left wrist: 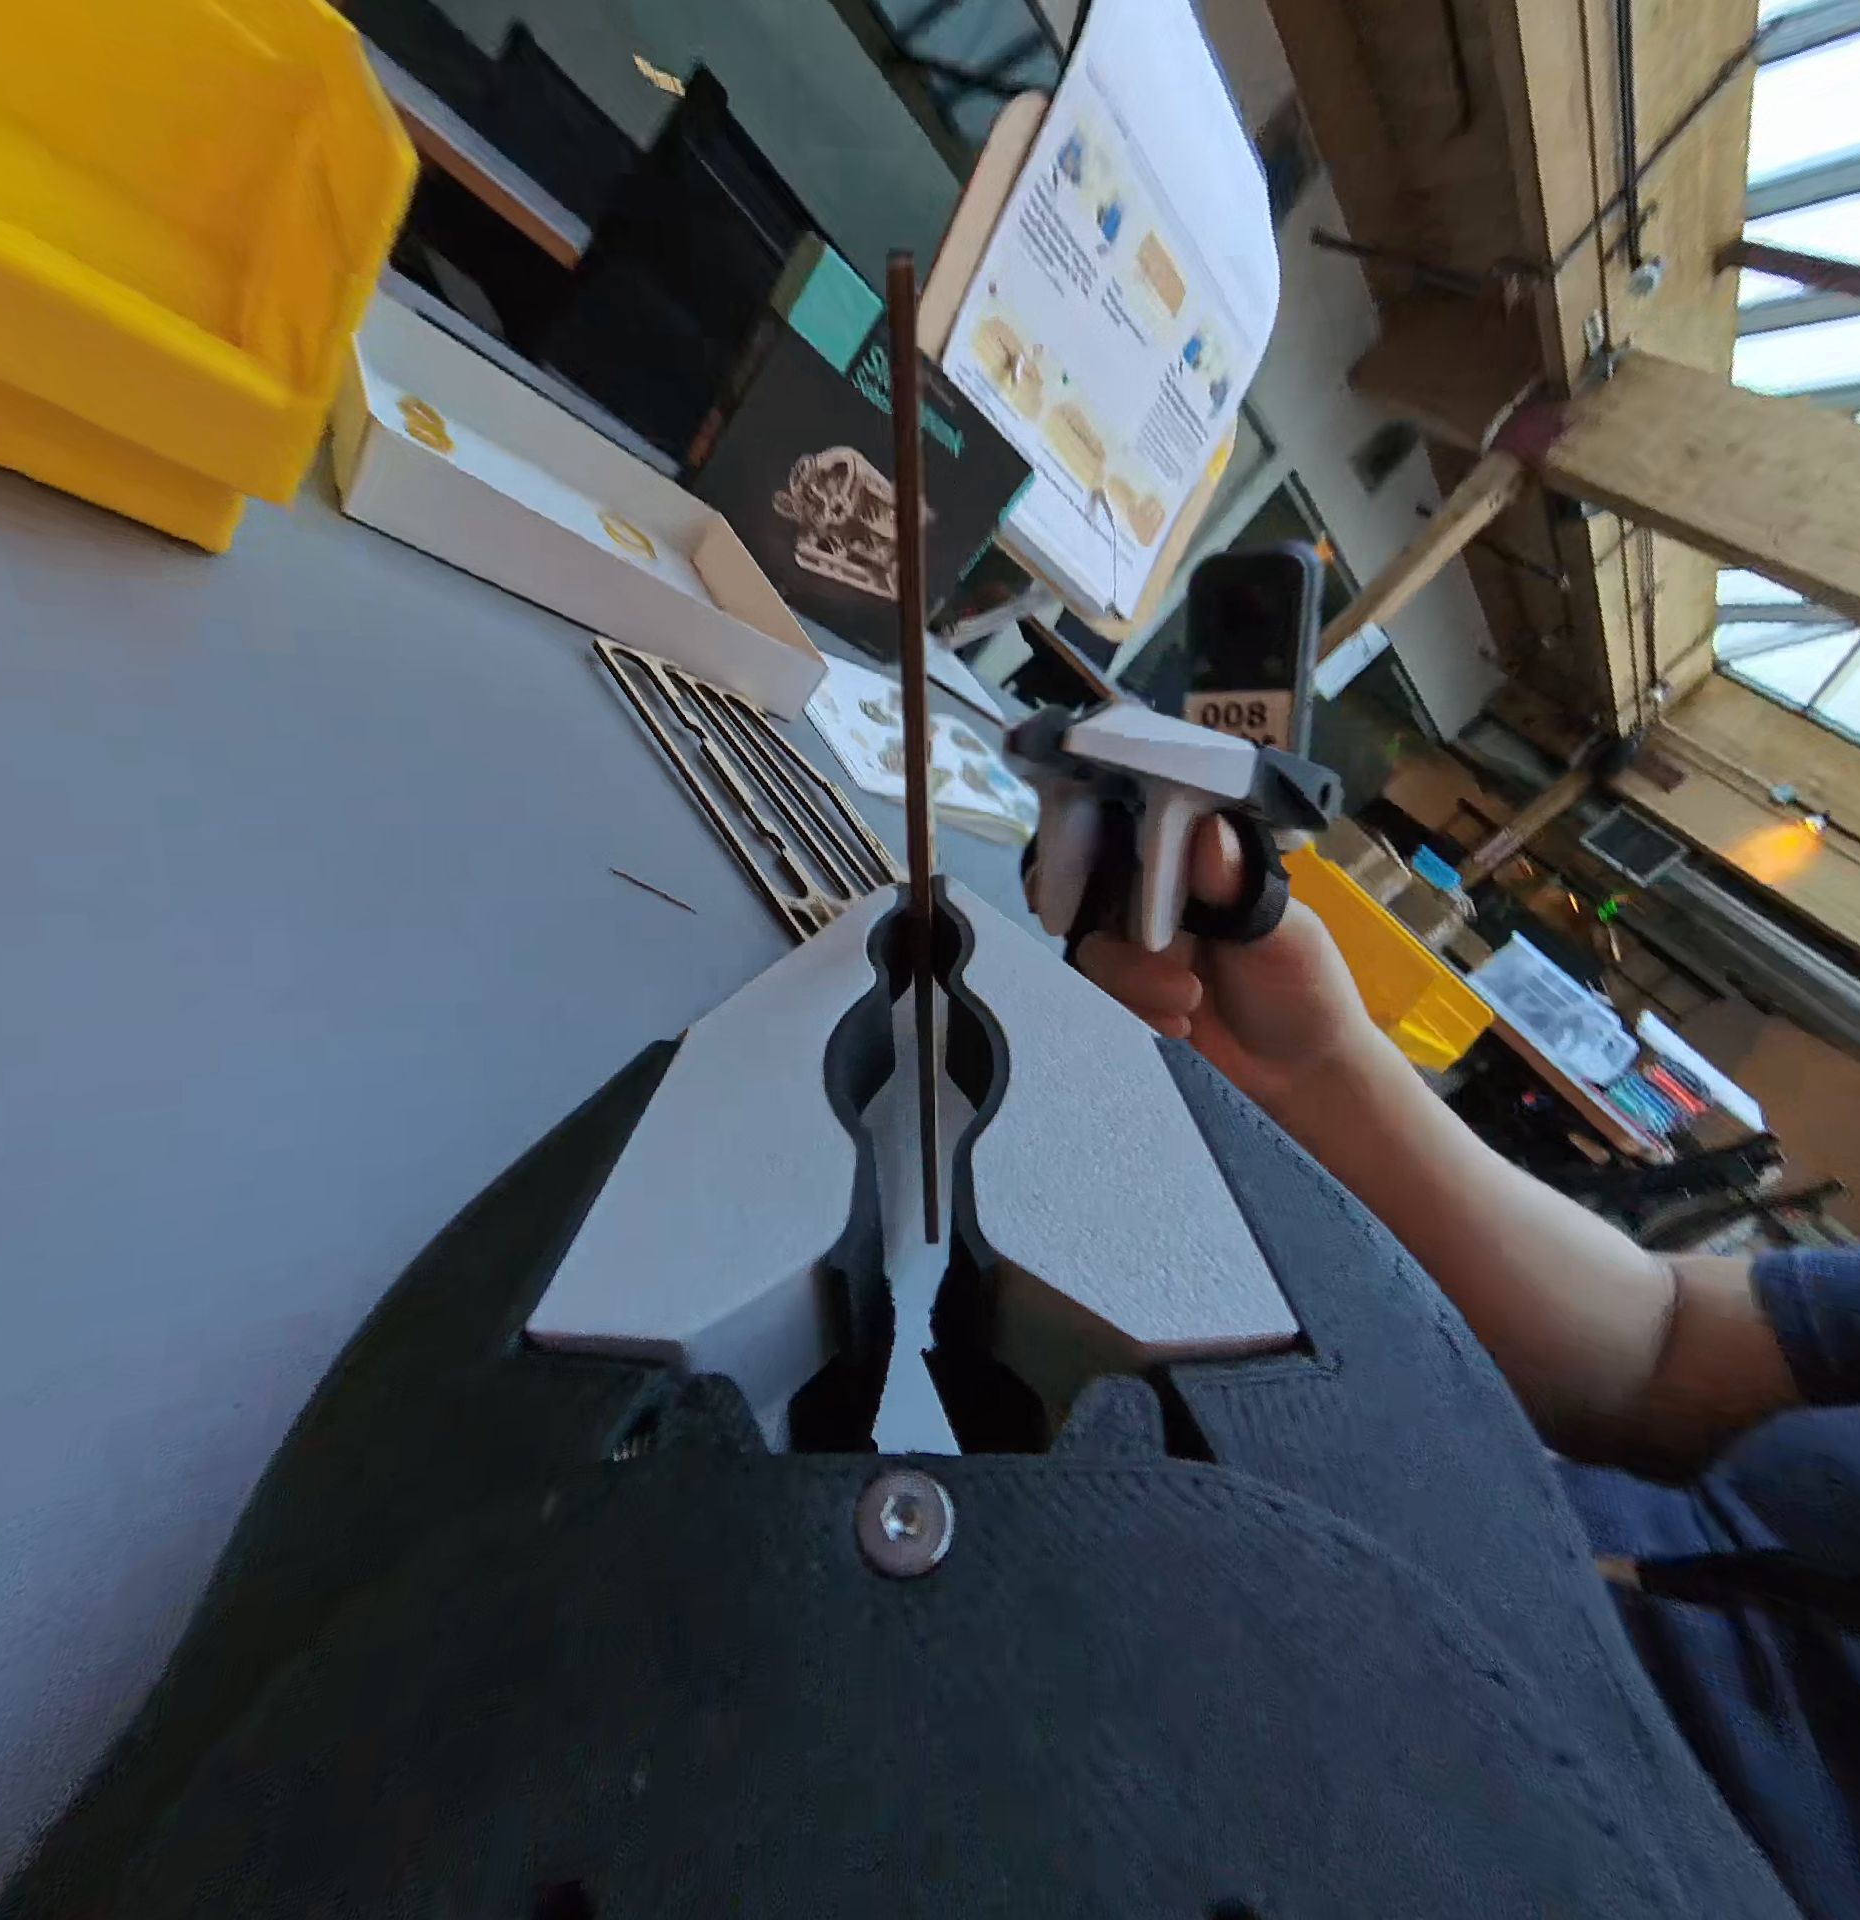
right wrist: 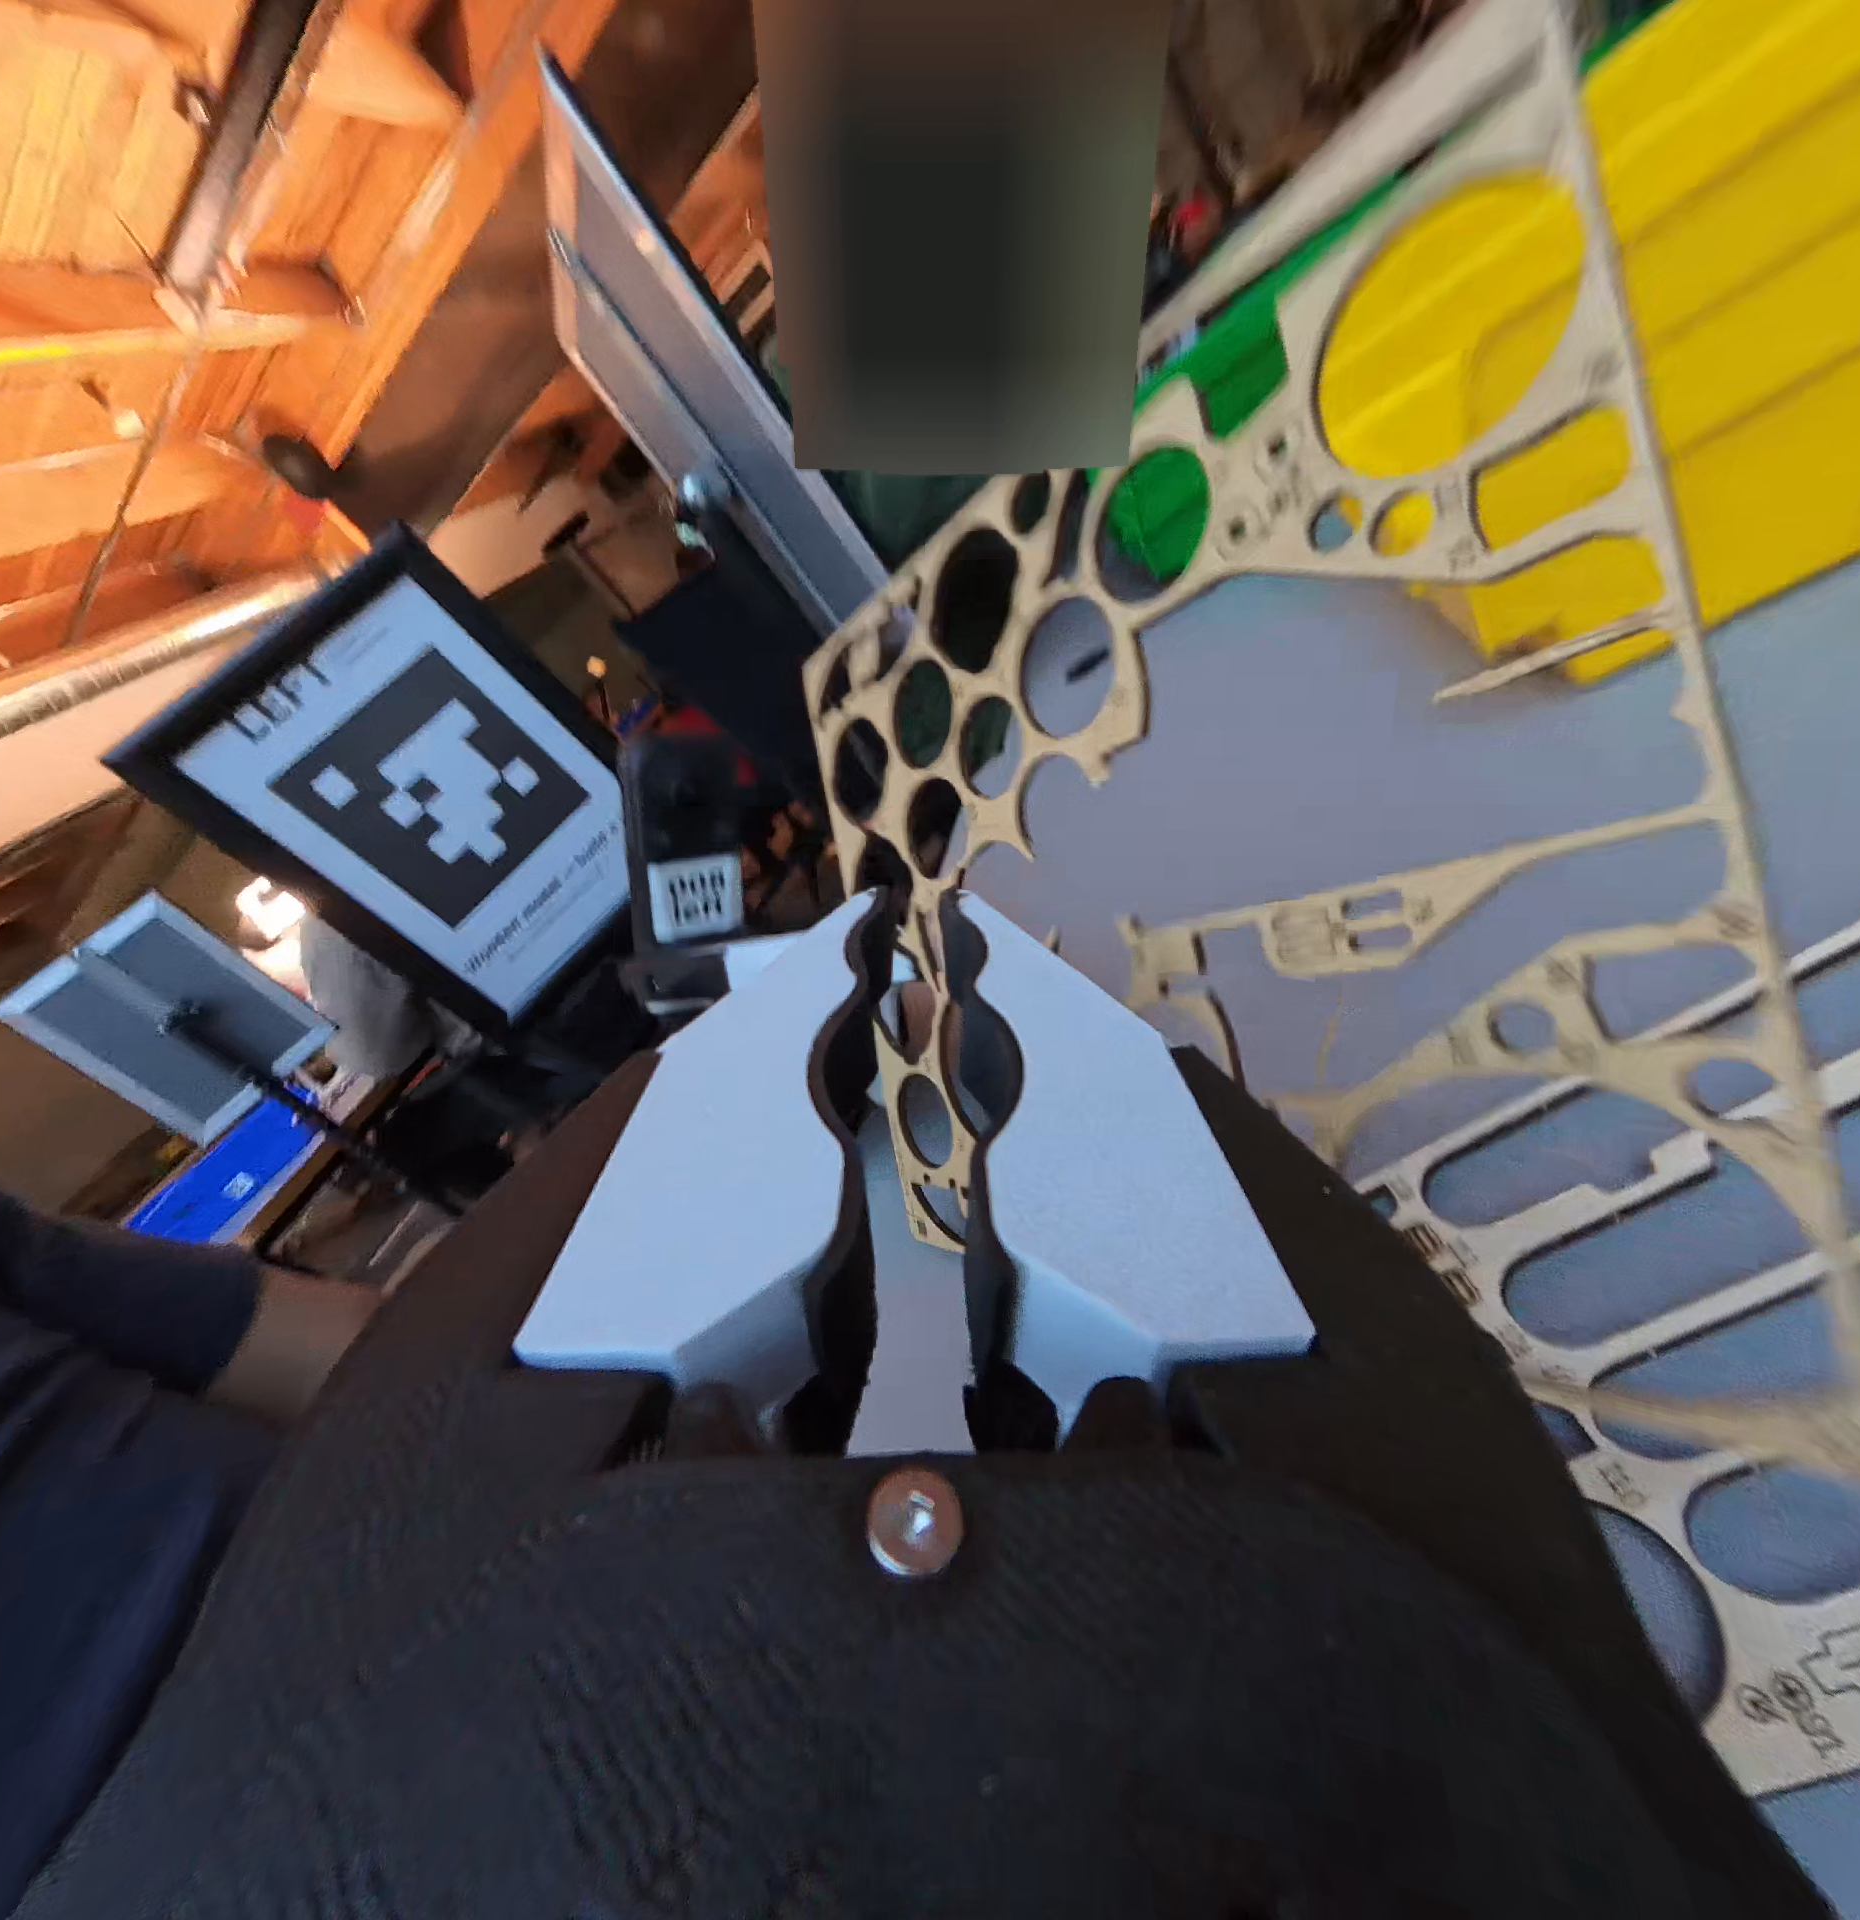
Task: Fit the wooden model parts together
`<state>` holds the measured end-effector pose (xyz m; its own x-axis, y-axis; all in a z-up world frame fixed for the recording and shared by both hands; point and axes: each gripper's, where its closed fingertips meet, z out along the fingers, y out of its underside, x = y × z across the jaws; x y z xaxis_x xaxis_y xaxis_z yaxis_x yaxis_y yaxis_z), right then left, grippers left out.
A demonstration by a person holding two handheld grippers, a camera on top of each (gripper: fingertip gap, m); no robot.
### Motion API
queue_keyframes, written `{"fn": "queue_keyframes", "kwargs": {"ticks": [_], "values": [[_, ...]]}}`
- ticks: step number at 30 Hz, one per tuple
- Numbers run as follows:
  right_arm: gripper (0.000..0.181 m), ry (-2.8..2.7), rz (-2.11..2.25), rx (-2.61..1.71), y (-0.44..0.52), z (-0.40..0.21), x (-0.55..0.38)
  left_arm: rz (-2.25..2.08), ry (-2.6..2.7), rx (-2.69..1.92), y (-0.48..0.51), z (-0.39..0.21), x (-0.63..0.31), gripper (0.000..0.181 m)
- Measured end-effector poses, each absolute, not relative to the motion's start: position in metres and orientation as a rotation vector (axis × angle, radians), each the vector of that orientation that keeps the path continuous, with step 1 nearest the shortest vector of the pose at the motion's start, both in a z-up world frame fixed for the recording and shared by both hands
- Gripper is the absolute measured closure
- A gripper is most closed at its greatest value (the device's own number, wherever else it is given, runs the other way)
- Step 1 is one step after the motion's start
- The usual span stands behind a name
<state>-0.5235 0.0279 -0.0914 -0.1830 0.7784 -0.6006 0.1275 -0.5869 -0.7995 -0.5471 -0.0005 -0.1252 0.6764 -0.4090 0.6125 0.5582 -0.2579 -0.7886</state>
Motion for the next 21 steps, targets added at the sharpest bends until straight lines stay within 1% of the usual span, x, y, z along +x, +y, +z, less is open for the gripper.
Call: {"fn": "queue_keyframes", "kwargs": {"ticks": [1, 2, 5, 8, 12, 14, 15, 17, 18, 19, 21], "values": [[0.18, -1.021, 1.849, -1.579, 0.026, -0.081, -0.521, -0.907, -0.157, -1.552, -0.001, -0.122, -0.551, 0.181], [0.181, -1.019, 1.879, -1.577, 0.02, -0.076, -0.519, -0.894, -0.187, -1.523, -0.001, -0.119, -0.554, 0.181], [0.181, -1.051, 1.893, -1.646, 0.003, -0.088, -0.523, -0.869, -0.225, -1.442, -0.001, -0.108, -0.556, 0.181], [0.169, -1.012, 1.819, -1.667, 0.006, -0.097, -0.528, -0.838, -0.223, -1.381, -0.002, -0.099, -0.553, 0.181], [0.162, -1.0, 1.859, -1.622, 0.003, -0.093, -0.53, -0.849, -0.205, -1.325, -0.007, -0.091, -0.542, 0.181], [0.162, -1.03, 1.869, -1.582, -0.002, -0.09, -0.53, -0.874, -0.18, -1.312, -0.008, -0.087, -0.535, 0.181], [0.164, -1.045, 1.879, -1.56, -0.004, -0.087, -0.53, -0.875, -0.174, -1.307, -0.008, -0.086, -0.533, 0.181], [0.181, -1.083, 1.88, -1.535, -0.007, -0.085, -0.527, -0.867, -0.158, -1.288, -0.01, -0.081, -0.531, 0.181], [0.181, -1.096, 1.869, -1.538, -0.006, -0.085, -0.526, -0.872, -0.149, -1.296, -0.01, -0.081, -0.53, 0.181], [0.181, -1.108, 1.861, -1.547, -0.006, -0.086, -0.525, -0.87, -0.142, -1.303, -0.01, -0.081, -0.529, 0.181], [0.169, -1.045, 1.779, -1.617, 0.006, -0.089, -0.522, -0.818, -0.137, -1.306, -0.011, -0.08, -0.53, 0.181]]}}
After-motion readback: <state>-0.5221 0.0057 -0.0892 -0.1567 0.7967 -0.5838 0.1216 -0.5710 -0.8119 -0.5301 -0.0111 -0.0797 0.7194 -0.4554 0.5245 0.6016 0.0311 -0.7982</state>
